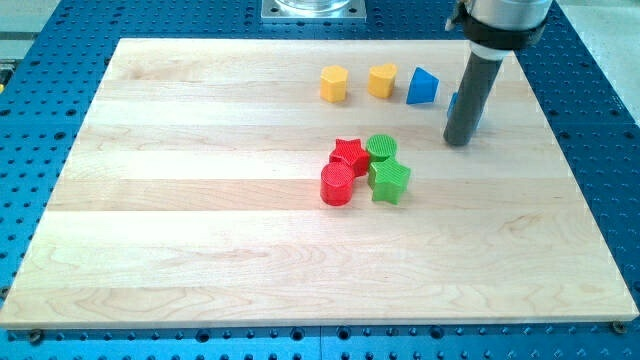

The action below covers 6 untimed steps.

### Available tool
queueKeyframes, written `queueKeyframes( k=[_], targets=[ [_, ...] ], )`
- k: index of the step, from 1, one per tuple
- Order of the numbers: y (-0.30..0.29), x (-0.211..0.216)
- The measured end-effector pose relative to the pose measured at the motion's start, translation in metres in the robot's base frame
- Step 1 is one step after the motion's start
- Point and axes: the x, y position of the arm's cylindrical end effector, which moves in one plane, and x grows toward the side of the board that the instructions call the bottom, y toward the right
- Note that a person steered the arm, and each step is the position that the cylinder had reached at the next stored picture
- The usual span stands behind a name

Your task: Place the cube to the right of the triangle

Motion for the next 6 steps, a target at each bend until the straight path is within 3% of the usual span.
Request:
queueKeyframes(
  k=[1,2,3,4,6],
  targets=[
    [0.001,-0.035],
    [0.000,-0.026],
    [0.007,0.027],
    [0.034,0.045],
    [0.033,-0.048]
  ],
)
